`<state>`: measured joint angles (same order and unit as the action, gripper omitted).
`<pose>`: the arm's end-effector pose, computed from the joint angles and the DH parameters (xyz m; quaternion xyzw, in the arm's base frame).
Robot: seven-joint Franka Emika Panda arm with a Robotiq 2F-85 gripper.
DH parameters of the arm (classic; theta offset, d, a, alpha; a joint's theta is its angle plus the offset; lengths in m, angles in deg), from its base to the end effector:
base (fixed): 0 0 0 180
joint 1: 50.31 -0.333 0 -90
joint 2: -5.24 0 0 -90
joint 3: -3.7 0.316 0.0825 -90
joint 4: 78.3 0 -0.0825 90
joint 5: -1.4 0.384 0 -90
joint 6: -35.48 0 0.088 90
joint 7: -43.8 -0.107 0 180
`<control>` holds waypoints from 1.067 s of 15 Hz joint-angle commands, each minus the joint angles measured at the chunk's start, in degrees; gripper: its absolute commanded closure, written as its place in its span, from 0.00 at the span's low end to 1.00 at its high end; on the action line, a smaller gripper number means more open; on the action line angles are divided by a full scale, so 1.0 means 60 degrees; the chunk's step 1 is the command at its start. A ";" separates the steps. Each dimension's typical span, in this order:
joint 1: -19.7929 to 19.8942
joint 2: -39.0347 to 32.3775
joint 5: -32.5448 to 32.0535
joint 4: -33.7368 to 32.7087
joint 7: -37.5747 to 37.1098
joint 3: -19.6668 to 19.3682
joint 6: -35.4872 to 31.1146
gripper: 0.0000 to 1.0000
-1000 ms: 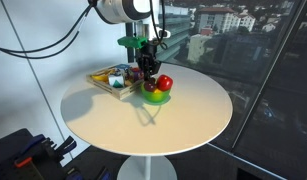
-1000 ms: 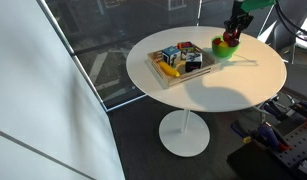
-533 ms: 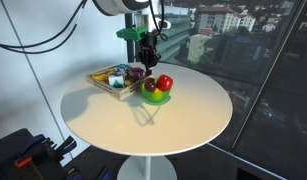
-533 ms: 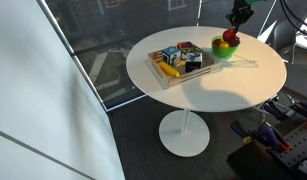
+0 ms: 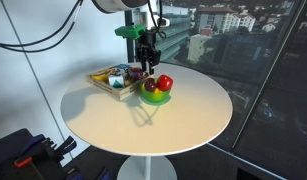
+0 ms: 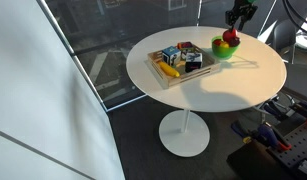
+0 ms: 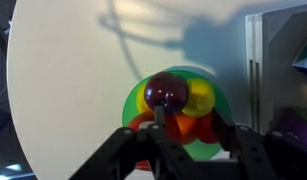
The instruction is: Pick up the brown plum toy from the green bowl and put it on the table
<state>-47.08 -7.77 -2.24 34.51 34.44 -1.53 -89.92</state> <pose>0.5918 -0.0884 0.3575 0.9901 -0.1354 -0.0031 0.0361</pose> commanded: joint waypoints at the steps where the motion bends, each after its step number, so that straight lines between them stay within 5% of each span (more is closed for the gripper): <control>1: 0.0060 0.0226 0.0144 0.0266 0.0127 0.0010 0.0182 0.16; 4: 0.0061 0.0171 0.0069 0.0466 0.0163 -0.0003 0.0088 0.00; 16: 0.0306 -0.0415 -0.0076 0.0401 0.0818 -0.0179 -0.0236 0.00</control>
<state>-45.86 -9.13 -2.30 38.10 37.75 -2.38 -90.54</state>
